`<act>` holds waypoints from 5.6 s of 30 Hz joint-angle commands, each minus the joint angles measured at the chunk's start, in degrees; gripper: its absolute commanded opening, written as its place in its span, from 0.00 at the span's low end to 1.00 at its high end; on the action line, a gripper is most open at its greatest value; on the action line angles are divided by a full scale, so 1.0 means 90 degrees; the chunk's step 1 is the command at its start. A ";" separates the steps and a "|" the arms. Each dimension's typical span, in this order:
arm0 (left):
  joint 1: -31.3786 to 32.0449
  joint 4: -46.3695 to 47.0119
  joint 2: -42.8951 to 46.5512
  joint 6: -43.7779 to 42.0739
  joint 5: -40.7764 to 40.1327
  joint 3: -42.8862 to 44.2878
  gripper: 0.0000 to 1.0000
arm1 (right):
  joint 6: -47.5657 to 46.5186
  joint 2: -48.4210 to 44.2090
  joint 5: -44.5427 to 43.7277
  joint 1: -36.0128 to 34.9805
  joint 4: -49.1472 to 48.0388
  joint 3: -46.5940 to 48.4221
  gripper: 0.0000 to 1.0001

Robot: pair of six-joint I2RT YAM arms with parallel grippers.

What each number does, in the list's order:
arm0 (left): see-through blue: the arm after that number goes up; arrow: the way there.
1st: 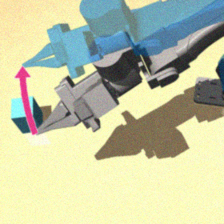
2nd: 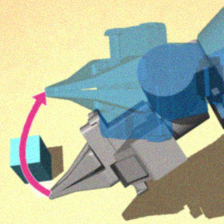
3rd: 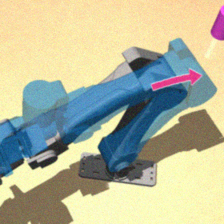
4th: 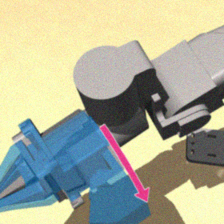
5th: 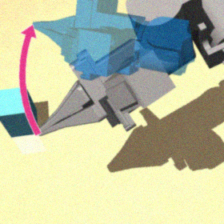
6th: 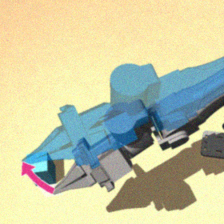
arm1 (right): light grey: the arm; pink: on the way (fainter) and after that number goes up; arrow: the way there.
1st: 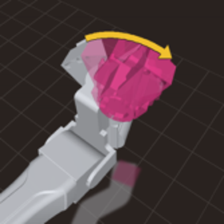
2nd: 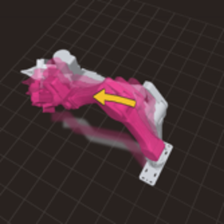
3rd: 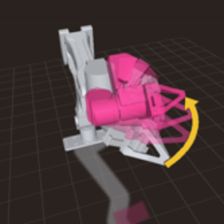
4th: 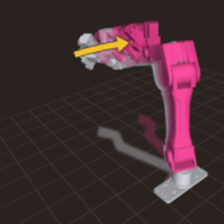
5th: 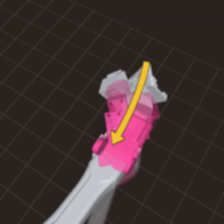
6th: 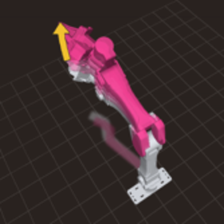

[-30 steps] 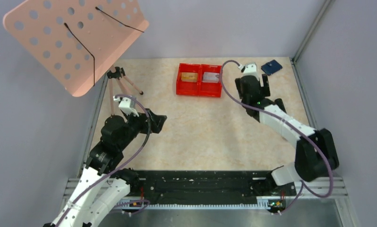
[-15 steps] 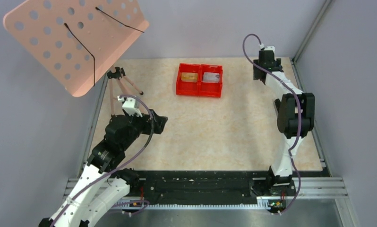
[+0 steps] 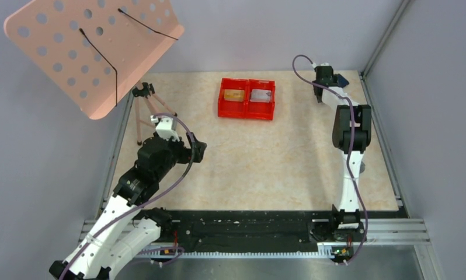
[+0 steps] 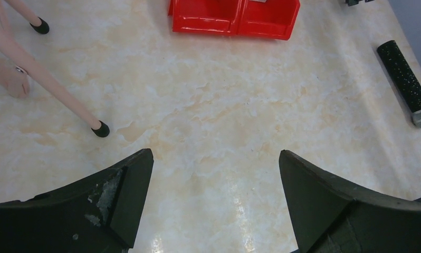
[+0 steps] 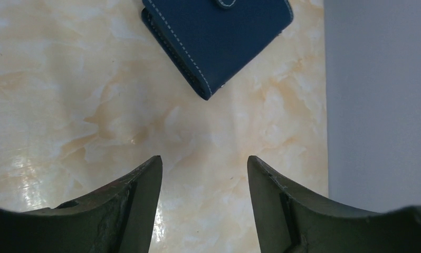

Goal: Take the credit cards out of the card holder
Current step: Move the card holder to the center of the board, then open the card holder at the center of the board.

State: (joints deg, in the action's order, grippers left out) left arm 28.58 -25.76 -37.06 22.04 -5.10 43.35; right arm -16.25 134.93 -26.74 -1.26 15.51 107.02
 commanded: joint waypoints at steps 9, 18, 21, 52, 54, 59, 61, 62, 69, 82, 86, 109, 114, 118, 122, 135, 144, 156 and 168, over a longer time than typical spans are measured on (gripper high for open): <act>-0.0013 0.0099 -0.0317 -0.0193 -0.0341 0.0255 0.94 | -0.1282 0.0956 -0.0681 0.0040 -0.0846 0.1032 0.52; -0.0041 0.0093 -0.0393 -0.0188 -0.0294 0.0281 0.93 | -0.1754 0.1216 -0.0737 0.0081 -0.1024 0.1379 0.20; -0.0046 0.0074 -0.0348 -0.0193 -0.0350 0.0272 0.93 | -0.1739 0.1134 -0.0773 0.0110 -0.0965 0.1332 0.04; -0.0039 0.0001 0.0053 -0.0086 0.0220 0.0136 0.93 | 0.2461 -0.4573 0.2532 -0.0425 -0.0251 -0.5290 0.00; -0.0044 -0.0032 0.0023 -0.0056 0.0116 0.0161 0.93 | 0.2610 -0.5025 0.2718 -0.0677 -0.0248 -0.5749 0.00; -0.0047 -0.0190 -0.0131 -0.0003 -0.0160 0.0275 0.93 | 0.3184 -0.6223 0.3424 -0.1513 -0.0191 -0.6739 0.00; -0.0040 -0.0242 -0.0208 -0.0008 -0.0135 0.0309 0.93 | 0.3490 -0.6609 0.3404 -0.1931 -0.0036 -0.7038 0.00; -0.0042 -0.0302 -0.0267 -0.0016 -0.0125 0.0345 0.93 | 0.3629 -0.6797 0.3432 -0.2204 -0.0012 -0.7177 0.00; -0.0041 -0.0688 -0.0704 -0.0043 -0.0367 0.0618 0.93 | 0.4683 -0.7977 0.3784 -0.3840 -0.0551 -0.8351 0.00; 0.0044 -0.1097 -0.1492 0.0556 0.1153 0.0887 0.87 | 0.6210 -0.9261 0.3497 -0.5814 -0.0410 -0.9262 0.21; 0.0152 -0.0696 -0.1842 0.0898 0.1515 0.0860 0.86 | 0.6989 -1.0032 0.2590 -0.5827 -0.0357 -0.9538 0.32; 0.2026 0.1829 -0.6513 0.1553 0.2900 0.1719 0.61 | 0.9147 -1.1658 0.1097 -0.5820 -0.0239 -1.0709 0.52; 0.2133 0.2121 -0.6800 0.1652 0.3015 0.1624 0.53 | 0.9271 -1.1808 0.1085 -0.5827 -0.0262 -1.0866 0.53; 0.2254 0.2382 -0.6829 0.1779 0.3110 0.1341 0.48 | 0.9274 -1.1783 0.1061 -0.5827 -0.0335 -1.0970 0.54; 0.2417 0.2726 -0.6813 0.1921 0.3149 0.1021 0.46 | 0.9219 -1.1795 0.1136 -0.5827 -0.0387 -1.0992 0.55; 0.2856 0.3198 -0.6868 0.2308 0.3034 0.0608 0.31 | 0.8960 -1.1776 0.0643 -0.5824 -0.0397 -1.1090 0.62; 0.2870 0.2938 -0.6130 0.2583 0.2133 0.0463 0.34 | 0.7590 -1.1616 0.1218 -0.5169 -0.0674 -1.0803 0.66; 0.2850 0.2397 -0.6524 0.2717 0.1883 0.1070 0.40 | 0.7359 -0.9863 0.3268 -0.3993 -0.2544 -1.0875 0.58; 0.2850 0.2795 -0.6874 0.2762 0.2260 0.0943 0.33 | 0.7853 -0.9284 0.3699 -0.3981 -0.3908 -1.1283 0.57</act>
State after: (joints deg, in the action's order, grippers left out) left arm 54.30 -3.92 -98.04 46.09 13.43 51.40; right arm 52.45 51.20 4.54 -37.67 -12.25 6.57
